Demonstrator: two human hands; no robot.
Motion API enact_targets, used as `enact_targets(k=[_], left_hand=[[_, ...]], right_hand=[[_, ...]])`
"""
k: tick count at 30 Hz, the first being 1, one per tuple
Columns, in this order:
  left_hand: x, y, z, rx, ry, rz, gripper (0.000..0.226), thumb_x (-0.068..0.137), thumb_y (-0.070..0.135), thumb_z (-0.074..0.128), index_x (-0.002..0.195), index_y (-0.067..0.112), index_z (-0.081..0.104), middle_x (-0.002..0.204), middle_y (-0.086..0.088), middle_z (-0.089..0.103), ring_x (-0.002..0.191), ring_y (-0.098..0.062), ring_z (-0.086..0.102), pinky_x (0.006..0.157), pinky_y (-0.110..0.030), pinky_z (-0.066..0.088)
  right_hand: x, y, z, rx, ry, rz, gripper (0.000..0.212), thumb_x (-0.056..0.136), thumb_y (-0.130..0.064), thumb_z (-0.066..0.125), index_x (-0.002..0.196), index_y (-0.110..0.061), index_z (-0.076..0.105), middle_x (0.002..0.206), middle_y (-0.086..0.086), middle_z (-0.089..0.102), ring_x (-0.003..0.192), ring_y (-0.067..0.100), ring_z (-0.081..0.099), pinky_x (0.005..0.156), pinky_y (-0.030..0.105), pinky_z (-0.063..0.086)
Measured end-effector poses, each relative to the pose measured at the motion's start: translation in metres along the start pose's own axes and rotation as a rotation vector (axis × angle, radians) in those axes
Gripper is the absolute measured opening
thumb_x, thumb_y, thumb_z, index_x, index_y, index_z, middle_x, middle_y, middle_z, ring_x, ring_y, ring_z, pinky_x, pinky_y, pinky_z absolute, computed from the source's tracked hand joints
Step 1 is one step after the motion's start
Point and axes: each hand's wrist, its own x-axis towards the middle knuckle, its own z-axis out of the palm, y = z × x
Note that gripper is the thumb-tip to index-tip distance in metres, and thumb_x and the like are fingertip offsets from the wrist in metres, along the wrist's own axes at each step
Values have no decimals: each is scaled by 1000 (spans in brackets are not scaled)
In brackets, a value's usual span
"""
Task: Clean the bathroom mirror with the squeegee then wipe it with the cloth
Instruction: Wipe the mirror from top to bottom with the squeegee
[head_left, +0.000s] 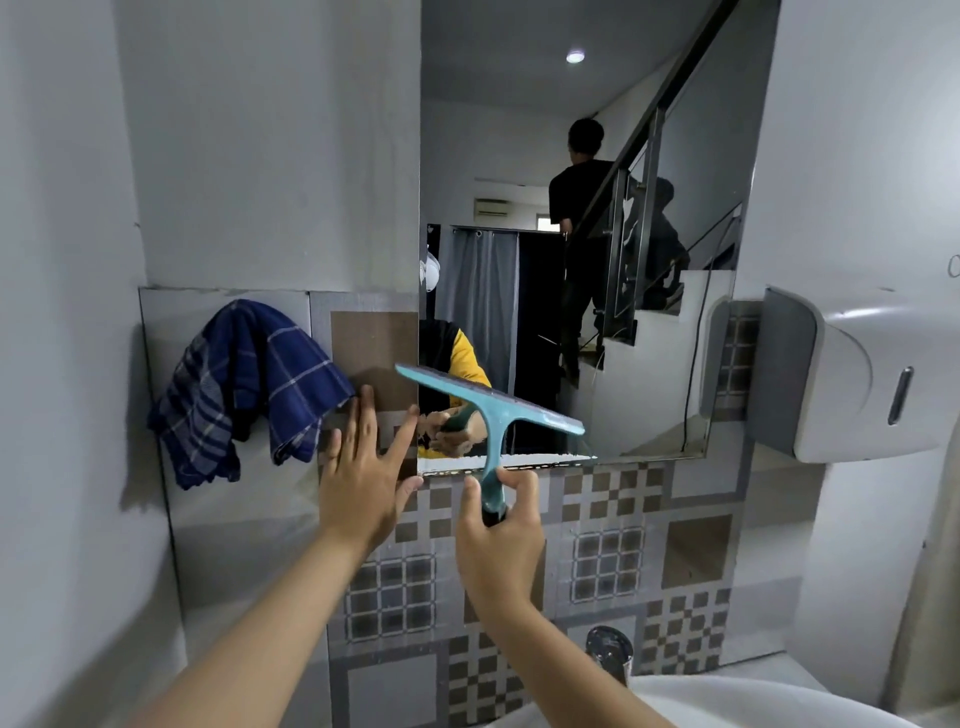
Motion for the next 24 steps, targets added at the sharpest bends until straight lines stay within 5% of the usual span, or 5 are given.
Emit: enact_targets(k=[6,11,16,19,24], left_hand=[[-3,-8,9,-16,10,41,78,80,46,65,146,26,27,155,-23,7,143,-36,10,108,-49,18],[-7,-15,15,38,13,81,63,87,55,38,143,26,33,154,-22,12,142,-34,15,112,-44,14],[-6,-15,18,83,66,91,58,89,53,37,139,23,39,151,-24,21,140,-34,23,114,-43,11],[-7,-13,21,111,79,69,58,90,53,35,140,23,38,151,-23,21,140,-33,22,116,-40,2],[-7,-11,27,156,139,60,57,90,53,35,139,24,40,149,-25,25,138,-36,26,110,-47,20]], right_hand=[[23,10,-40,-243,-55,-200,20,88,-20,69,94,-29,52,65,-12,53,46,8,42,41,26,40],[49,12,-67,-431,-106,-323,25,86,-25,71,107,-18,58,70,-8,62,44,11,50,41,34,49],[69,18,-85,-504,-144,-442,28,84,-27,73,108,-18,60,62,-7,60,39,9,45,37,32,45],[81,24,-96,-554,-168,-508,29,83,-27,74,108,-16,61,61,-10,58,38,6,43,33,17,36],[104,34,-116,-642,-182,-612,33,80,-28,76,107,-14,63,63,-3,65,39,10,46,32,21,37]])
